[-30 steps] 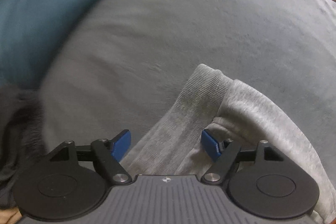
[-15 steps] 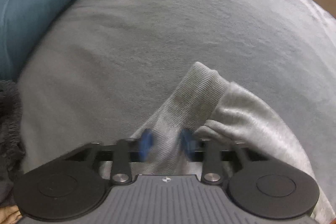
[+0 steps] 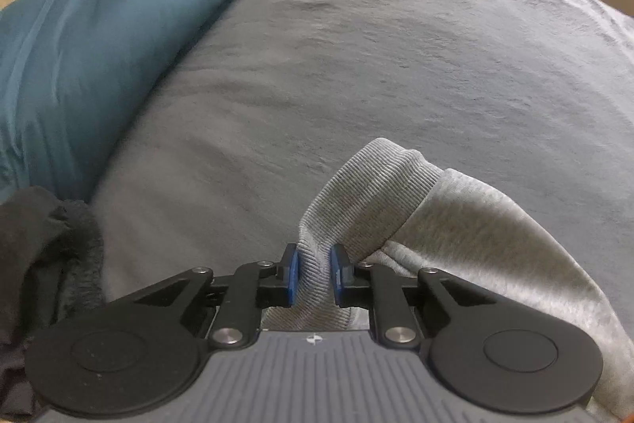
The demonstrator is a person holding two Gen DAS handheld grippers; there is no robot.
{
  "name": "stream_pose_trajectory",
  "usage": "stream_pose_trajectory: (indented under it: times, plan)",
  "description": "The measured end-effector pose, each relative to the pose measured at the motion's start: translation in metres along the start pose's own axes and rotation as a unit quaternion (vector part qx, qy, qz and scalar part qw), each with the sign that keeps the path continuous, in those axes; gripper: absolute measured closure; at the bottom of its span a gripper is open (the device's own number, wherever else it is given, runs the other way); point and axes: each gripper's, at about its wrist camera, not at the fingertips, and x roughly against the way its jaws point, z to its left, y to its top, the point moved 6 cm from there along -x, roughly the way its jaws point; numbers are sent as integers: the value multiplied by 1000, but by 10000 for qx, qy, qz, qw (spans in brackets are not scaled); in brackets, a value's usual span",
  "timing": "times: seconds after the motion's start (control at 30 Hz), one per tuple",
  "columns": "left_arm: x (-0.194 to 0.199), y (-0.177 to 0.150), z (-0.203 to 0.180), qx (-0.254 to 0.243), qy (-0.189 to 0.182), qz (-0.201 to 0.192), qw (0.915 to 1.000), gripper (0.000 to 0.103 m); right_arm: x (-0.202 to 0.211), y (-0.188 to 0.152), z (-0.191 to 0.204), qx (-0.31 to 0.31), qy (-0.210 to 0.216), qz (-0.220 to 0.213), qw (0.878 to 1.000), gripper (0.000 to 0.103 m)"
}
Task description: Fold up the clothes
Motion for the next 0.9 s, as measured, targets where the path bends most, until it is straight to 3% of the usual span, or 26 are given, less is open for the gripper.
stream_pose_trajectory:
  times: [0.13,0.3,0.33,0.4,0.5,0.63,0.77,0.87,0.9]
  plan:
    - [12,-1,3,249,-214,-34,9995,103,-14,-1,-1,-137,43,-42,9999,84]
    - [30,2,7,920,-917,194,9913,98,-24,-3,-10,-599,220,-141,9979,84]
    - [31,1,7,1057,-1034,306,9885,95,-23,-3,-11,-648,250,-149,9975,84]
    - [34,-4,8,1307,-1234,505,9824,77,-20,-4,-12,-675,294,-162,9972,85]
    - [31,-18,10,1469,-1156,761,9794,66,-13,-4,-12,-630,312,-158,9974,84]
    - [14,-34,11,1784,-1051,1103,9721,63,-2,-5,-11,-645,500,-53,9967,71]
    - [1,-35,17,2333,-1167,988,9603,61,34,-4,-17,-414,801,-348,9953,63]
    - [-5,-34,16,2435,-1152,897,9588,61,68,-1,-35,208,470,-872,9949,41]
    - [-5,-34,15,2408,-1113,858,9603,62,74,-1,-45,352,269,-961,9944,26]
